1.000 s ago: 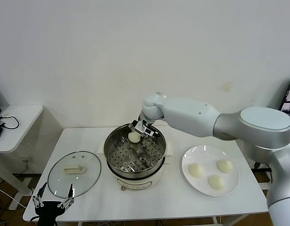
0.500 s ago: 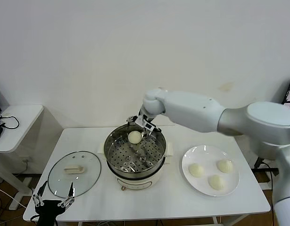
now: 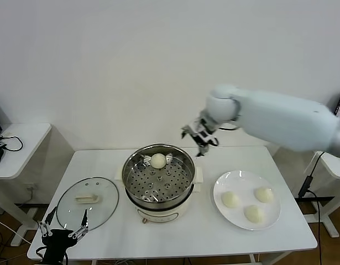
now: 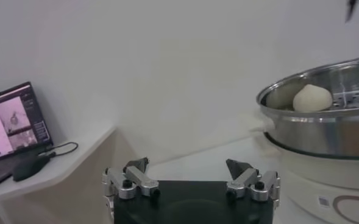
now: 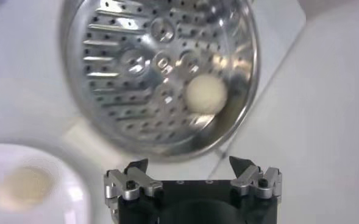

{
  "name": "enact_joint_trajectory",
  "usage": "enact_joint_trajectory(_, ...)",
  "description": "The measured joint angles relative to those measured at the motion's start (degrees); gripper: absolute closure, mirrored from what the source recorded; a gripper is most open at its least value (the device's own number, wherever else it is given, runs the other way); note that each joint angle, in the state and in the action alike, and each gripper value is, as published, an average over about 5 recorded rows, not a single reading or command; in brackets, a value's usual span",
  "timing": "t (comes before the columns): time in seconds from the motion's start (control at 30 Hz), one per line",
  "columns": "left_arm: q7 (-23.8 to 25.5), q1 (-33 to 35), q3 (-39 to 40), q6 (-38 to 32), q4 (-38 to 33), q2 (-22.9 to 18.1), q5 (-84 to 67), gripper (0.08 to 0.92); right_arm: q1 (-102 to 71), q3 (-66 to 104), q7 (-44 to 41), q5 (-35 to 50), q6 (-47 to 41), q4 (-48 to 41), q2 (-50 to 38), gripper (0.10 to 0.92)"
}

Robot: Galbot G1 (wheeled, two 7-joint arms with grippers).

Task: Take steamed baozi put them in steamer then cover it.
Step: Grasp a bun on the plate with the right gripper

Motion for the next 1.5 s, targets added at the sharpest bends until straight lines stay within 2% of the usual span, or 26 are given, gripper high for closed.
enact_joint_trajectory(0.27, 0.0, -0.46, 0.68, 0.02, 0.91, 0.48, 0.11, 0.177, -8.62, 4.11, 0.98, -2.96, -2.93, 4.53, -10.55, 0.202)
enact_joint_trajectory(0.53, 0.1, -0.83, 1.03, 0.32, 1.37, 0.41, 0.39, 0.177, -20.02, 10.29, 2.56, -7.21, -4.14, 4.74, -14.14, 0.202)
enact_joint_trajectory(0.93, 0.16, -0.34, 0.15, 0.51, 1.5, -0.1, 0.42, 0.177, -32.4, 16.31, 2.96, -11.94, -4.55, 1.52, -13.02, 0.203)
enact_joint_trajectory(1.5, 0.16, -0.23, -0.33, 0.48, 1.66, -0.72, 0.71, 0.177, -38.02, 20.26, 4.49, -14.34, -4.28, -6.26, -6.34, 0.203)
